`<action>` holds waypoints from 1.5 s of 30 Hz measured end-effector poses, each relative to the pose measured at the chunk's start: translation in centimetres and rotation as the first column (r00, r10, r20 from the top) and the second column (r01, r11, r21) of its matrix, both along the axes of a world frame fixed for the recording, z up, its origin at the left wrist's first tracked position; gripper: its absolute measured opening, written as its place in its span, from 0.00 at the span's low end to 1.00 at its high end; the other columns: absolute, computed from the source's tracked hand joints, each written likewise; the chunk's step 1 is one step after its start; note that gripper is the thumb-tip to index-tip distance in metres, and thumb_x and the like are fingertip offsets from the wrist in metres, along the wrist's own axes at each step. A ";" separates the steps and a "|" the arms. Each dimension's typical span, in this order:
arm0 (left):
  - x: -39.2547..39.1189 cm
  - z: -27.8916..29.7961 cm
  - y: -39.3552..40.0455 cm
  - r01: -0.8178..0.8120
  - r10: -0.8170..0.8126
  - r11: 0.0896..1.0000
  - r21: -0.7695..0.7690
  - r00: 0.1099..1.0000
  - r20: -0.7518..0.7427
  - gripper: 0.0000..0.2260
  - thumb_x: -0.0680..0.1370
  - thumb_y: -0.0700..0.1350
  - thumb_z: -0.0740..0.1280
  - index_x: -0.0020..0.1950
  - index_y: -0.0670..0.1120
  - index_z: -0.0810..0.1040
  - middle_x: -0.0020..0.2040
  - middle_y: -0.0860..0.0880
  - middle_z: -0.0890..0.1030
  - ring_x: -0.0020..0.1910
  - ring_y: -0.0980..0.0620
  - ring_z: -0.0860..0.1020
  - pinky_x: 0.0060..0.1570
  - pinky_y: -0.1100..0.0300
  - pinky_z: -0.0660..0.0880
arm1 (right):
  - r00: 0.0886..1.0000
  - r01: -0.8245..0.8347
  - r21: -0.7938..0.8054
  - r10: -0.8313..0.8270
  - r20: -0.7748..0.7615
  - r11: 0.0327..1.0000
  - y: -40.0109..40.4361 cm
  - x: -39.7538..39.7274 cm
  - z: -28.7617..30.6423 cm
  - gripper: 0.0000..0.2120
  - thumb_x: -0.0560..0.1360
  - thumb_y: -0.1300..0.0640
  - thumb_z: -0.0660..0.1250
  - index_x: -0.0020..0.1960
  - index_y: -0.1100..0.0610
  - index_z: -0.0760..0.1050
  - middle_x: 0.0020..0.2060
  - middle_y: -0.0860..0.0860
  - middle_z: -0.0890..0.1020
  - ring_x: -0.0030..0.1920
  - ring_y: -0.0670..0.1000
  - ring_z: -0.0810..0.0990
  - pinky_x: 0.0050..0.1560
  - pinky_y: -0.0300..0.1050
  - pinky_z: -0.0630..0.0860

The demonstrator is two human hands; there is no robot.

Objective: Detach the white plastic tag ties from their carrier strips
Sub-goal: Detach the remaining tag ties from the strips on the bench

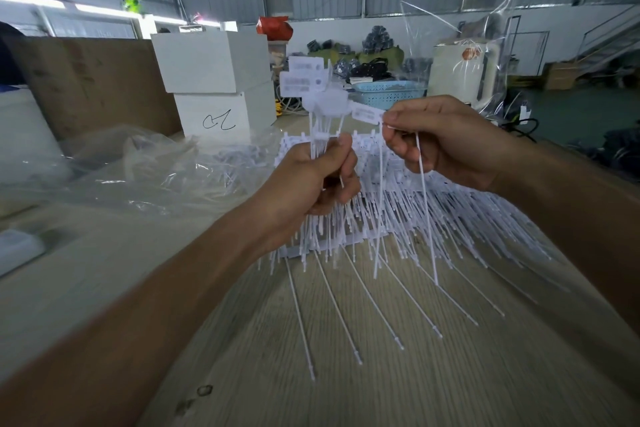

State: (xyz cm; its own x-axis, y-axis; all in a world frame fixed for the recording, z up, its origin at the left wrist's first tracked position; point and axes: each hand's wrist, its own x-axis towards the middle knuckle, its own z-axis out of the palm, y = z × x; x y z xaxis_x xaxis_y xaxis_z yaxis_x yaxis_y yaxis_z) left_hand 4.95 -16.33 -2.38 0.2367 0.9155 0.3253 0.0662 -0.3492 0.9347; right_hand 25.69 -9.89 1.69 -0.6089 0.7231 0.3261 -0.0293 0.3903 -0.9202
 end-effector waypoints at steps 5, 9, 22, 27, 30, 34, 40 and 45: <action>-0.1 -0.1 0.2 -0.015 0.020 0.998 0.058 0.996 -0.084 0.21 0.86 0.51 0.55 0.34 0.47 0.68 0.38 0.43 0.83 0.39 0.46 0.77 0.40 0.55 0.71 | 0.995 0.058 0.064 -0.063 0.074 0.996 0.0 0.2 0.0 0.12 0.80 0.56 0.66 0.39 0.55 0.81 0.31 0.52 0.76 0.27 0.45 0.70 0.25 0.36 0.65; -0.2 0.6 -0.2 0.044 -0.043 0.999 0.000 0.991 0.125 0.18 0.86 0.50 0.55 0.39 0.45 0.69 0.28 0.46 0.71 0.26 0.49 0.65 0.28 0.58 0.70 | 0.997 0.034 0.055 -0.038 0.065 0.998 -0.3 0.3 0.4 0.12 0.80 0.56 0.65 0.40 0.56 0.80 0.30 0.52 0.75 0.27 0.45 0.69 0.25 0.37 0.63; -4.1 2.1 1.3 -0.315 0.282 0.946 0.081 0.919 0.276 0.16 0.85 0.53 0.58 0.41 0.47 0.73 0.27 0.54 0.60 0.25 0.54 0.54 0.22 0.64 0.54 | 0.929 -0.189 0.014 0.174 0.325 0.982 -1.1 -0.4 -0.3 0.10 0.77 0.54 0.67 0.45 0.60 0.81 0.35 0.54 0.79 0.30 0.46 0.76 0.27 0.36 0.73; -1.4 1.0 0.5 -0.030 0.014 0.986 0.162 0.995 0.097 0.16 0.80 0.57 0.65 0.57 0.47 0.81 0.28 0.55 0.61 0.24 0.55 0.57 0.23 0.66 0.58 | 0.961 -0.237 -0.158 0.255 0.109 0.959 -0.8 0.0 -0.4 0.07 0.78 0.58 0.66 0.49 0.60 0.81 0.39 0.55 0.80 0.33 0.46 0.78 0.31 0.36 0.77; -0.7 1.2 0.0 -0.022 0.008 0.962 0.271 0.999 0.052 0.12 0.76 0.53 0.71 0.56 0.50 0.83 0.26 0.54 0.63 0.23 0.55 0.58 0.24 0.65 0.58 | 0.954 -0.292 -0.198 0.300 0.012 0.936 -0.8 0.1 -0.4 0.07 0.77 0.58 0.65 0.47 0.60 0.80 0.37 0.54 0.79 0.31 0.44 0.77 0.29 0.34 0.76; -0.8 1.3 -0.4 -0.069 0.071 0.940 0.335 0.997 0.006 0.13 0.77 0.52 0.68 0.56 0.46 0.82 0.25 0.59 0.69 0.23 0.59 0.63 0.24 0.67 0.62 | 0.951 -0.302 -0.203 0.310 0.006 0.931 -1.2 -0.4 -0.4 0.08 0.77 0.56 0.67 0.45 0.59 0.82 0.35 0.54 0.79 0.29 0.44 0.77 0.27 0.34 0.75; 0.4 0.5 -0.4 -0.292 0.382 0.847 0.444 0.915 -0.129 0.11 0.83 0.51 0.62 0.51 0.45 0.79 0.33 0.58 0.78 0.31 0.61 0.75 0.35 0.64 0.70 | 0.983 -0.146 -0.092 0.155 0.102 0.985 -1.5 -1.9 -1.0 0.09 0.75 0.54 0.68 0.40 0.58 0.82 0.32 0.53 0.80 0.28 0.45 0.77 0.26 0.34 0.75; 1.2 -0.2 -0.6 -0.446 0.491 0.776 0.446 0.871 0.018 0.11 0.85 0.47 0.58 0.47 0.45 0.75 0.34 0.53 0.78 0.32 0.55 0.75 0.35 0.61 0.71 | 0.995 -0.042 0.108 0.032 0.093 0.993 -2.7 -3.3 -0.9 0.10 0.75 0.55 0.70 0.40 0.61 0.81 0.30 0.53 0.80 0.26 0.47 0.76 0.24 0.36 0.72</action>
State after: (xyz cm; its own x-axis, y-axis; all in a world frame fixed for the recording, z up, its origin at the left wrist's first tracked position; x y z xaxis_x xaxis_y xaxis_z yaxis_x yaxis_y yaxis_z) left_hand 6.13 -16.95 -2.63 -0.1355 0.6972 0.7039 0.4054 -0.6093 0.6815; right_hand 22.40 -12.57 0.78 -0.6656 0.6623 0.3441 0.0361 0.4890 -0.8715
